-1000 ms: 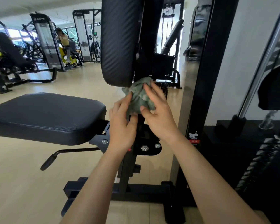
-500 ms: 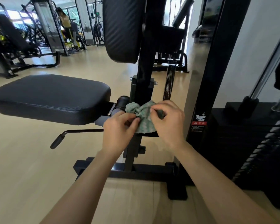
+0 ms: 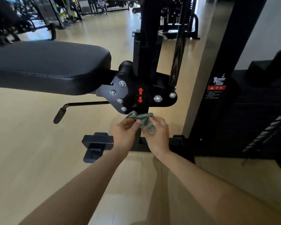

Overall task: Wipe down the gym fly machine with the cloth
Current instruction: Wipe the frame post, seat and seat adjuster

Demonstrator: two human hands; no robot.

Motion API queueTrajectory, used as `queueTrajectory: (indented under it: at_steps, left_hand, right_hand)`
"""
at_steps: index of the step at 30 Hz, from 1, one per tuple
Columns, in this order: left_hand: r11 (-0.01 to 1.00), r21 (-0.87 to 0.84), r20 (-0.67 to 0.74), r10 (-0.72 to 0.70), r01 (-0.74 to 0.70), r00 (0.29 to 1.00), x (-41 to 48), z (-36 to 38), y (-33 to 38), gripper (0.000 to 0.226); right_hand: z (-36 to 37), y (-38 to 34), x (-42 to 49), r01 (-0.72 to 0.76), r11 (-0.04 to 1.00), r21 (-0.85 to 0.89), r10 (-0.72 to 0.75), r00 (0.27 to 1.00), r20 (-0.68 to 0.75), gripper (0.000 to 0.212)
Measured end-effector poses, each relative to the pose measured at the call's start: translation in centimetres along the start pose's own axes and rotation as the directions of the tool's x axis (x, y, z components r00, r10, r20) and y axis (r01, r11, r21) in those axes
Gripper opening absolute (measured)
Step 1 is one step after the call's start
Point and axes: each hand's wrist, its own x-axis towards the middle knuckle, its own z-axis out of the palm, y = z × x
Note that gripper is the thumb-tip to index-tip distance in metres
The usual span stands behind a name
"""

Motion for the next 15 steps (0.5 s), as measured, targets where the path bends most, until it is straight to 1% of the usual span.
queueTrajectory:
  at_steps: [2,4,6,8,10,12,15]
  left_hand:
    - [0.99,-0.102,-0.078,-0.11,0.102,0.991,0.4,0.4,-0.5,0.026]
    - [0.972,-0.184,-0.135,-0.175,0.149,0.975,1.0,0.5,-0.8,0.027]
    - [0.954,-0.251,-0.148,-0.206,0.165,0.967,1.6,0.8,-1.0,0.03]
    - [0.949,-0.281,-0.149,-0.188,0.141,0.971,2.1,1.1,-1.5,0.031]
    - [0.961,-0.256,-0.163,-0.147,0.102,0.976,2.7,1.4,-2.1,0.03]
    - [0.978,-0.188,-0.186,-0.12,0.085,0.975,3.4,1.5,-3.0,0.027]
    - [0.989,-0.079,-0.2,-0.139,0.126,0.97,4.1,1.6,-4.7,0.024]
  right_hand:
    - [0.5,0.2,0.5,-0.056,0.998,0.04,0.058,0.998,-0.029,0.044]
    - [0.8,0.0,1.2,-0.11,0.981,0.158,0.121,0.991,-0.061,0.038]
    - [1.1,-0.1,1.9,-0.124,0.967,0.222,0.151,0.983,-0.108,0.032]
    - [1.5,0.1,2.2,-0.134,0.955,0.264,0.172,0.977,-0.127,0.028]
    - [2.1,0.5,2.4,-0.155,0.94,0.304,0.198,0.973,-0.115,0.025]
    - [2.7,1.2,2.5,-0.174,0.939,0.298,0.216,0.97,-0.115,0.02]
    - [3.6,2.8,2.3,-0.207,0.949,0.237,0.235,0.967,-0.096,0.012]
